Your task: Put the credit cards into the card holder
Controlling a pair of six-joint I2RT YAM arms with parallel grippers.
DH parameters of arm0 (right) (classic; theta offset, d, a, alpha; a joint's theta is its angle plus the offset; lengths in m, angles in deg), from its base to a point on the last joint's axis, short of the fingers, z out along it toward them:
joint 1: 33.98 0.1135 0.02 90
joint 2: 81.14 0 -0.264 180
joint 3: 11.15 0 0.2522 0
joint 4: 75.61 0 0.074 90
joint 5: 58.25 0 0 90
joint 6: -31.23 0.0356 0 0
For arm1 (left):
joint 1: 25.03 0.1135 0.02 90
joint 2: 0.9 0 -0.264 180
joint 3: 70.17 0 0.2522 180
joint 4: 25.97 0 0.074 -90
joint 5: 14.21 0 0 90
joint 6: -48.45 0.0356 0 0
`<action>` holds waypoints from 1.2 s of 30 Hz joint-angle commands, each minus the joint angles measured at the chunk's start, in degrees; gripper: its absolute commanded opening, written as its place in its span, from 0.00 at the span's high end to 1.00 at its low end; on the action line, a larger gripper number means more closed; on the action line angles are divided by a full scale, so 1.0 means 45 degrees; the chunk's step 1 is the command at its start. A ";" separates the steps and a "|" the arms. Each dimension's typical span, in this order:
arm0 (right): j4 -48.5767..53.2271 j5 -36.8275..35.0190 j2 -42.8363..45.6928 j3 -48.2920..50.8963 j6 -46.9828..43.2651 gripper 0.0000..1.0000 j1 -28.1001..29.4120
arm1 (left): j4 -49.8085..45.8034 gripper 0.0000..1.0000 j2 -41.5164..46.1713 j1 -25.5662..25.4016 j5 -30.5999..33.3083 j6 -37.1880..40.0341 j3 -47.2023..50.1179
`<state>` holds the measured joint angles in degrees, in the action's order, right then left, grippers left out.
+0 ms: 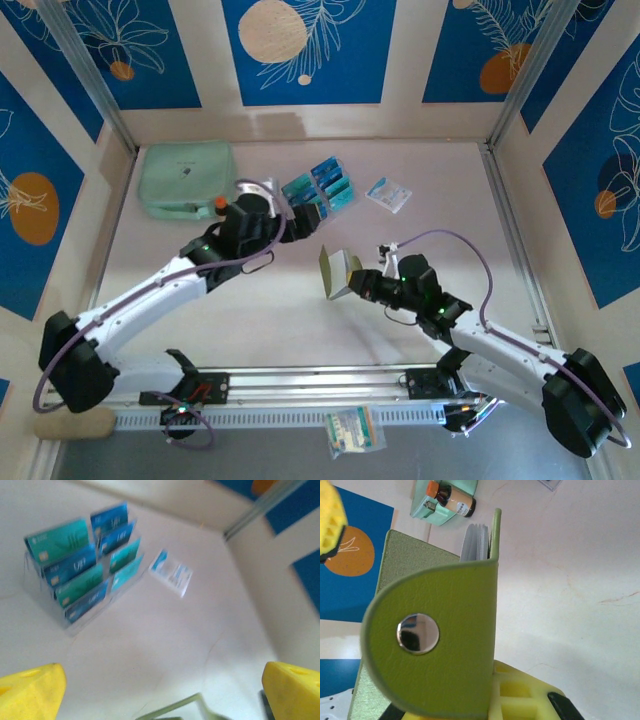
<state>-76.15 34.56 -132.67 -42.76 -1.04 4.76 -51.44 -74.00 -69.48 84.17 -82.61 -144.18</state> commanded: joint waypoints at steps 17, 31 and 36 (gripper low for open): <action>-0.1174 -0.2511 -0.0737 0.0254 0.0123 1.00 0.0863 | -0.5646 0.00 -0.3644 -0.2448 0.4343 0.2724 -0.2221; -0.4048 -0.4550 -0.3743 0.0470 0.1187 1.00 0.2150 | -0.5524 0.00 -0.4913 -0.2427 0.5963 0.3067 -0.0540; -0.4974 -0.5732 -0.4795 0.0392 0.1626 1.00 0.2991 | -0.5463 0.00 -0.5577 -0.2303 0.6093 0.3099 -0.0388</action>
<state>-92.35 14.52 -152.91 -40.82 4.38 16.65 -74.93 -97.80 -80.27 109.41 -69.65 -146.80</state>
